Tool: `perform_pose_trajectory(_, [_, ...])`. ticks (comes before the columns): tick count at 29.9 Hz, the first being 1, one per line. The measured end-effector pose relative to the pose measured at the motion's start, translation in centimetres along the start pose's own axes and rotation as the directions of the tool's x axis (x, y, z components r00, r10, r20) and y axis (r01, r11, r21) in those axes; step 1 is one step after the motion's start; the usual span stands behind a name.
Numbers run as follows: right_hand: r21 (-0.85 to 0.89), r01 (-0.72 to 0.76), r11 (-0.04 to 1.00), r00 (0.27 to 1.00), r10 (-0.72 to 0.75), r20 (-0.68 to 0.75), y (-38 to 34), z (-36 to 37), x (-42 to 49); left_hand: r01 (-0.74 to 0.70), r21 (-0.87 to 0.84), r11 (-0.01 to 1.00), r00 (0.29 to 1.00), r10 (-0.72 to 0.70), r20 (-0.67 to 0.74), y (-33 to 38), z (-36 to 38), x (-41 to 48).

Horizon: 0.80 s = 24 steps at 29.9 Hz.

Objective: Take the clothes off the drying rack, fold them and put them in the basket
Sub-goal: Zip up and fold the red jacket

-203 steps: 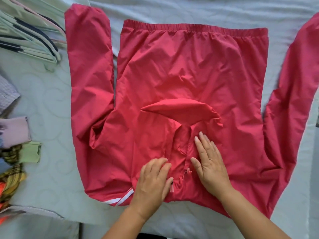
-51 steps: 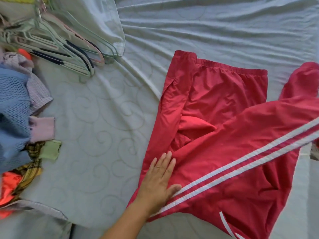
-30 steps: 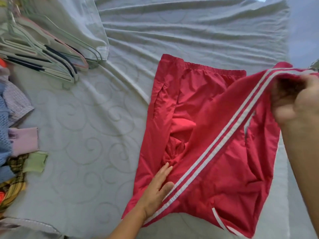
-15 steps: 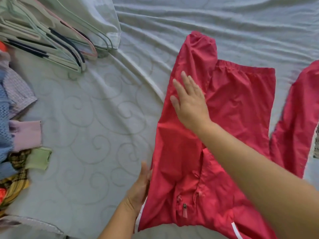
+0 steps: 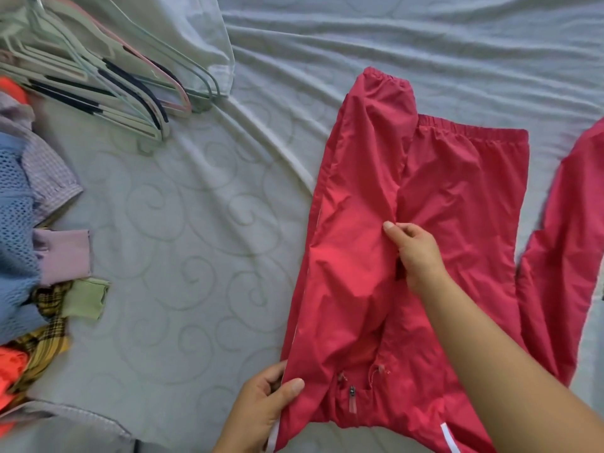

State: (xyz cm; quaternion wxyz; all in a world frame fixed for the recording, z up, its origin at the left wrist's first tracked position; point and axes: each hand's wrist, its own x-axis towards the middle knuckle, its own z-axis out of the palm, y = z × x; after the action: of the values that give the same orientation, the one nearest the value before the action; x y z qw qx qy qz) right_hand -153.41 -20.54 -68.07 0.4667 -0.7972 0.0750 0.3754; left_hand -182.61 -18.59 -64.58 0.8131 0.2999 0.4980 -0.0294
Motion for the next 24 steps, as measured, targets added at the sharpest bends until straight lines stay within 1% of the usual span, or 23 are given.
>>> perform_pose_trajectory(1, [0.022,0.030,0.999,0.999,-0.030,-0.030,-0.2,-0.1,0.3,0.033,-0.015,0.999,0.999,-0.033,-0.016,-0.3,0.1,0.2])
perform_pose_trajectory(2, [-0.008,0.068,0.998,0.996,-0.069,-0.062,-0.3,-0.2,0.6,0.071,-0.015,0.997,0.997,-0.072,-0.037,-0.7,0.2,0.5])
perform_pose_trajectory(5, [-0.193,0.157,0.969,0.978,-0.180,-0.108,-0.4,-0.1,1.2,0.163,-0.001,0.987,0.983,-0.162,-0.091,-1.8,0.2,1.0])
perform_pose_trajectory(7, [-0.244,0.183,0.952,0.974,-0.210,-0.088,-0.5,0.1,1.4,0.180,0.005,0.984,0.978,-0.178,-0.105,-2.0,0.1,1.3])
perform_pose_trajectory(8, [-0.240,0.180,0.954,0.977,-0.201,-0.068,-0.6,0.2,1.6,0.164,0.013,0.986,0.980,-0.161,-0.113,-1.9,0.1,1.3])
perform_pose_trajectory(9, [-0.221,0.146,0.964,0.986,-0.159,-0.043,-0.7,0.2,1.5,0.134,0.005,0.991,0.983,-0.132,-0.131,-1.7,0.1,1.1])
perform_pose_trajectory(11, [-0.147,0.091,0.985,0.996,-0.091,0.006,-0.3,-0.1,0.8,0.038,0.030,0.999,0.975,-0.030,-0.222,-1.7,0.2,0.1])
perform_pose_trajectory(13, [-0.087,0.081,0.993,0.997,-0.078,0.028,1.2,-0.8,-1.4,-0.037,0.194,0.980,0.936,0.102,-0.337,-2.4,0.3,-1.1])
perform_pose_trajectory(15, [-0.075,0.076,0.994,0.995,-0.071,0.067,3.8,-1.8,-4.4,-0.064,0.319,0.946,0.913,0.184,-0.364,-3.6,0.3,-2.3])
perform_pose_trajectory(16, [-0.080,0.070,0.994,0.991,-0.060,0.115,5.2,-2.1,-5.9,-0.058,0.329,0.943,0.913,0.183,-0.364,-4.1,0.3,-2.6])
perform_pose_trajectory(18, [-0.080,0.061,0.995,0.976,-0.042,0.215,6.7,-2.6,-8.2,-0.048,0.278,0.959,0.908,0.158,-0.389,-4.9,0.1,-2.8])
perform_pose_trajectory(20, [-0.045,0.091,0.995,0.973,-0.080,0.215,7.1,-3.0,-8.7,-0.031,0.237,0.971,0.882,0.138,-0.451,-5.4,-0.5,-2.4])
perform_pose_trajectory(22, [-0.006,0.140,0.990,0.977,-0.137,0.166,6.3,-3.3,-8.2,-0.034,0.237,0.971,0.845,0.155,-0.511,-6.0,-1.4,-2.0])
perform_pose_trajectory(23, [-0.036,0.172,0.984,0.973,-0.164,0.165,6.0,-3.3,-7.8,-0.027,0.237,0.971,0.835,0.152,-0.529,-6.3,-1.6,-1.8])
perform_pose_trajectory(24, [-0.103,0.204,0.973,0.967,-0.185,0.174,5.9,-3.4,-7.6,-0.002,0.245,0.969,0.836,0.136,-0.531,-6.6,-1.6,-1.6])
